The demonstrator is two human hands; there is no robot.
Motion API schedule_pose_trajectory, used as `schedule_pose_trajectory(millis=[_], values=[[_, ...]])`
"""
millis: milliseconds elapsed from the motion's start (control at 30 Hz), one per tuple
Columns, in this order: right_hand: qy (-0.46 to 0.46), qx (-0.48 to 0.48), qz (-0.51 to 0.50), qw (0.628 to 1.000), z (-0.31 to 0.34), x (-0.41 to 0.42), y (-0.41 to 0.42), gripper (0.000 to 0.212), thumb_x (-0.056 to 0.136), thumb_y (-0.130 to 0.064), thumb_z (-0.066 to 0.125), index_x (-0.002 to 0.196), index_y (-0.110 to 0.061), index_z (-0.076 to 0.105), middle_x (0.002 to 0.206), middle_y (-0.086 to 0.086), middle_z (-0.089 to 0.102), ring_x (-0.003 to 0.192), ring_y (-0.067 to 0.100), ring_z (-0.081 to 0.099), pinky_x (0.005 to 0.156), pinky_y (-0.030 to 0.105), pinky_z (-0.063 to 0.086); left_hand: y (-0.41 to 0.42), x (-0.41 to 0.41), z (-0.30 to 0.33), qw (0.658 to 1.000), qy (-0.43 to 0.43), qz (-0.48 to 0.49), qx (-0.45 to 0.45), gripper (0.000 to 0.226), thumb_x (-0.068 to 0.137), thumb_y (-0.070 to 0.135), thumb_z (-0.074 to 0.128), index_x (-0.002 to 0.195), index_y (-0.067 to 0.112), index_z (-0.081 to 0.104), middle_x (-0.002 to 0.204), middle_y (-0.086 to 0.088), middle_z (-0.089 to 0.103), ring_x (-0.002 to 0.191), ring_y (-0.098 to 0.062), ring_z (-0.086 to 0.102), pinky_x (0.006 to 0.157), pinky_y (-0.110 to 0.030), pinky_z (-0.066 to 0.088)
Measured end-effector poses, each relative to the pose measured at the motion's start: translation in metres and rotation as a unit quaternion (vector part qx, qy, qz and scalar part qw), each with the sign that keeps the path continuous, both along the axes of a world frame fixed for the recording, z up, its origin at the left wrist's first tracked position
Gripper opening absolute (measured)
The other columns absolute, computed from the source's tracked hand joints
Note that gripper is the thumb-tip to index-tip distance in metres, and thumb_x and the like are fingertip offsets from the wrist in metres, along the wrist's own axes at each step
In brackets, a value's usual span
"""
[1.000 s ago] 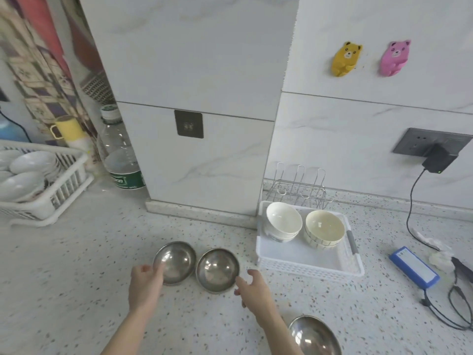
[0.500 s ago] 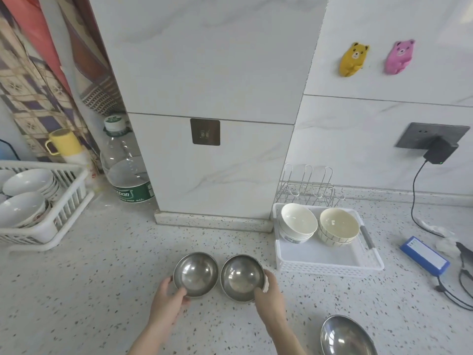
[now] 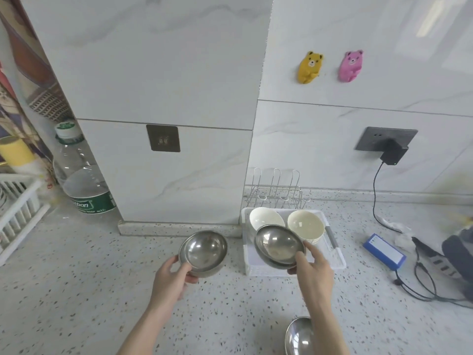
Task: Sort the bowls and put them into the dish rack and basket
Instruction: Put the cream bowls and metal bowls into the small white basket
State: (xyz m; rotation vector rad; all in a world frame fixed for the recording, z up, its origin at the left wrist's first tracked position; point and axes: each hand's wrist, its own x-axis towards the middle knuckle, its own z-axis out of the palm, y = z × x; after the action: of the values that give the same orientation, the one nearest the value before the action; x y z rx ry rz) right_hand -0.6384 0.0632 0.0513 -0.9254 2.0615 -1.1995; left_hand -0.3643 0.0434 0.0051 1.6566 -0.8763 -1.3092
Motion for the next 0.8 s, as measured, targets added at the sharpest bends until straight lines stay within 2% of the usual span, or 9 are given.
schedule_pose_trajectory(millis=[100,233,333,400,500,567,667,800], values=[[0.052,0.034,-0.003,0.998,0.018,-0.043,-0.005,0.036,0.087,-0.023,0.053,0.121,-0.024,0.064,0.049,-0.002,0.068,0.064,0.016,0.067,0.053,0.027,0.043,-0.004,-0.027,0.007,1.000,0.015,-0.021,-0.009,0.030,0.095,0.021,0.062,0.124,0.014,0.059,0.072,-0.018,0.074,0.038,-0.008,0.036,0.037,-0.019,0.027],[0.101,0.131,0.042,0.985,0.029,-0.092,-0.024,0.022,0.087,-0.019,0.050,0.090,-0.011,0.070,0.048,0.002,0.067,0.058,0.021,0.066,0.056,0.029,0.049,-0.011,-0.061,0.014,0.999,0.014,-0.043,-0.010,0.022,0.093,0.018,0.061,0.115,0.016,0.064,0.068,-0.016,0.073,0.038,-0.008,0.034,0.036,-0.019,0.026],[0.136,0.185,0.072,0.971,0.028,-0.118,-0.043,0.034,0.092,-0.027,0.048,0.076,-0.003,0.065,0.045,0.004,0.066,0.051,0.018,0.055,0.054,0.025,0.045,-0.014,-0.081,0.019,0.998,0.013,-0.061,-0.009,0.015,0.094,0.018,0.059,0.104,0.013,0.068,0.065,-0.014,0.073,0.035,-0.006,0.036,0.036,-0.018,0.025],[0.156,0.207,0.096,0.961,0.025,-0.128,-0.054,0.037,0.093,-0.029,0.046,0.077,-0.001,0.063,0.045,0.006,0.066,0.051,0.018,0.055,0.052,0.024,0.044,-0.016,-0.093,0.020,0.997,0.007,-0.073,-0.004,0.015,0.095,0.020,0.059,0.099,0.010,0.069,0.065,-0.013,0.073,0.036,-0.006,0.038,0.036,-0.018,0.025],[0.173,0.229,0.121,0.950,0.020,-0.139,-0.063,0.035,0.090,-0.026,0.044,0.088,0.003,0.063,0.044,0.005,0.065,0.050,0.016,0.056,0.055,0.026,0.046,-0.019,-0.106,0.023,0.996,0.001,-0.086,0.012,0.019,0.095,0.021,0.060,0.095,0.004,0.069,0.068,-0.016,0.074,0.039,-0.009,0.035,0.036,-0.019,0.023],[0.180,0.248,0.141,0.942,0.021,-0.142,-0.068,0.029,0.089,-0.024,0.043,0.091,-0.001,0.060,0.044,0.004,0.065,0.051,0.014,0.057,0.057,0.026,0.047,-0.021,-0.114,0.025,0.996,0.005,-0.090,0.015,0.021,0.095,0.021,0.060,0.095,0.002,0.069,0.067,-0.017,0.073,0.037,-0.008,0.034,0.035,-0.018,0.023],[0.168,0.284,0.185,0.926,0.025,-0.141,-0.078,0.012,0.084,-0.014,0.039,0.080,-0.008,0.048,0.051,0.008,0.069,0.038,0.011,0.048,0.050,0.023,0.040,-0.021,-0.123,0.027,0.997,0.015,-0.070,-0.008,0.025,0.095,0.023,0.061,0.092,0.001,0.070,0.068,-0.020,0.073,0.034,-0.008,0.036,0.034,-0.018,0.023],[0.175,0.315,0.225,0.905,0.029,-0.139,-0.087,0.014,0.081,-0.007,0.036,0.079,-0.004,0.049,0.045,0.009,0.065,0.022,0.009,0.039,0.042,0.022,0.032,-0.022,-0.131,0.028,0.999,0.018,-0.048,-0.014,0.027,0.094,0.024,0.062,0.089,-0.001,0.070,0.067,-0.015,0.072,0.034,-0.004,0.044,0.035,-0.018,0.024]])
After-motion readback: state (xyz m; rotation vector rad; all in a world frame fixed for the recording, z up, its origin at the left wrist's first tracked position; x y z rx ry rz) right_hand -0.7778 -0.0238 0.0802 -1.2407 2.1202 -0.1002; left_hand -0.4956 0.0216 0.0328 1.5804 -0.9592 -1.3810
